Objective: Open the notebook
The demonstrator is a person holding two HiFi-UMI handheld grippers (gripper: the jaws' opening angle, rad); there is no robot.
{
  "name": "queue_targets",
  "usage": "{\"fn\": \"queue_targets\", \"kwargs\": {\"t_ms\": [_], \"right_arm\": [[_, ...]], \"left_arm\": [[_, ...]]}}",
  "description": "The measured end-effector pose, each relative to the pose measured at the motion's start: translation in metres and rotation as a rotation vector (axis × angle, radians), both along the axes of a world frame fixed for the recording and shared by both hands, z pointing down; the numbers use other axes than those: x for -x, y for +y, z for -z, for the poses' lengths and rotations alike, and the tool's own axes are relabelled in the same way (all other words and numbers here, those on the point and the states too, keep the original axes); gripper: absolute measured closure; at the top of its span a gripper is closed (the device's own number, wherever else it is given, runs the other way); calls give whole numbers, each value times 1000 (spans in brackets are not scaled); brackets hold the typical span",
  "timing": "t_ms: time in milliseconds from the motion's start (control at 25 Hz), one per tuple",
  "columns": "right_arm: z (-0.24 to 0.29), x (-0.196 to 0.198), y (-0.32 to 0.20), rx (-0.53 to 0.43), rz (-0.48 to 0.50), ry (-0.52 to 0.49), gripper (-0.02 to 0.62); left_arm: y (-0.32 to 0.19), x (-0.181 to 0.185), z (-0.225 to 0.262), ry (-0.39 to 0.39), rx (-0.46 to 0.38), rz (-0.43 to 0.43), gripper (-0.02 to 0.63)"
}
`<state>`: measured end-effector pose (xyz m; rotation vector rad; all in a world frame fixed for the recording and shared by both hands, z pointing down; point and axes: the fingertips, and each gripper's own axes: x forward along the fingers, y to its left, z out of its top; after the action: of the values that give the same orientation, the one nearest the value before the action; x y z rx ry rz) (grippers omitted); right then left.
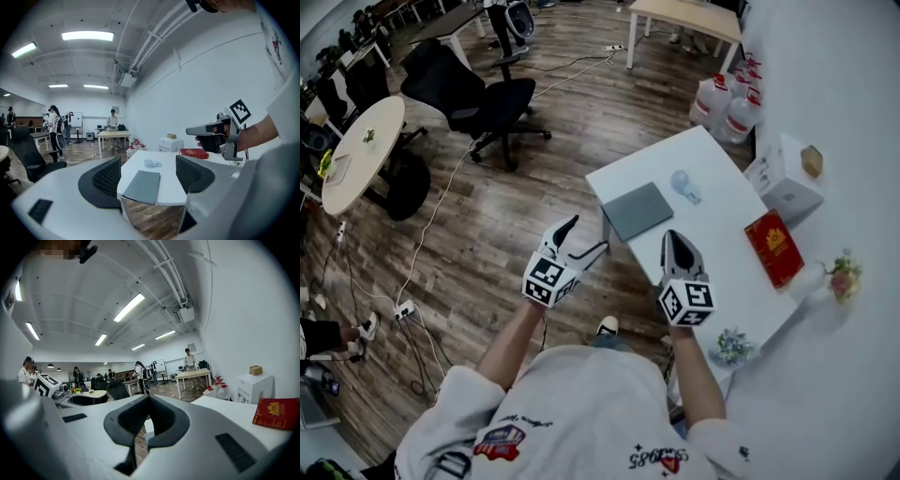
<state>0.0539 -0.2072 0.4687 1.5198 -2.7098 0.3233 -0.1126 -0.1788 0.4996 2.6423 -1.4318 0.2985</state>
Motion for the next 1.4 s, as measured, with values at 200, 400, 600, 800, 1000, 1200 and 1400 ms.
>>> {"fn": "queue_targets", "kwargs": {"t_ms": [200, 400, 600, 800, 1000, 1200, 1400], "right_arm": [[-8, -21, -32, 17, -24, -8, 603], [-18, -48, -54, 36, -71, -12, 603], [-29, -66, -66, 46, -128, -20, 603], [-44, -71, -67, 75, -158, -15, 603], [-60, -68, -72, 107, -173, -7, 603], [-78, -65, -72, 142, -182, 3, 603], [-91, -72, -74, 170, -207, 5, 603]], "left_arm": [[-36, -20, -13, -20, 25, -31, 244], [-66, -41, -26, -40, 41, -67, 249], [-83, -61, -44, -99, 40, -145, 249], [-90, -68, -67, -156, 67, -190, 252], [-96, -75, -97, -254, 78, -260, 258], [-98, -82, -132, -355, 85, -345, 268], [-98, -91, -167, -476, 64, -440, 294]]}}
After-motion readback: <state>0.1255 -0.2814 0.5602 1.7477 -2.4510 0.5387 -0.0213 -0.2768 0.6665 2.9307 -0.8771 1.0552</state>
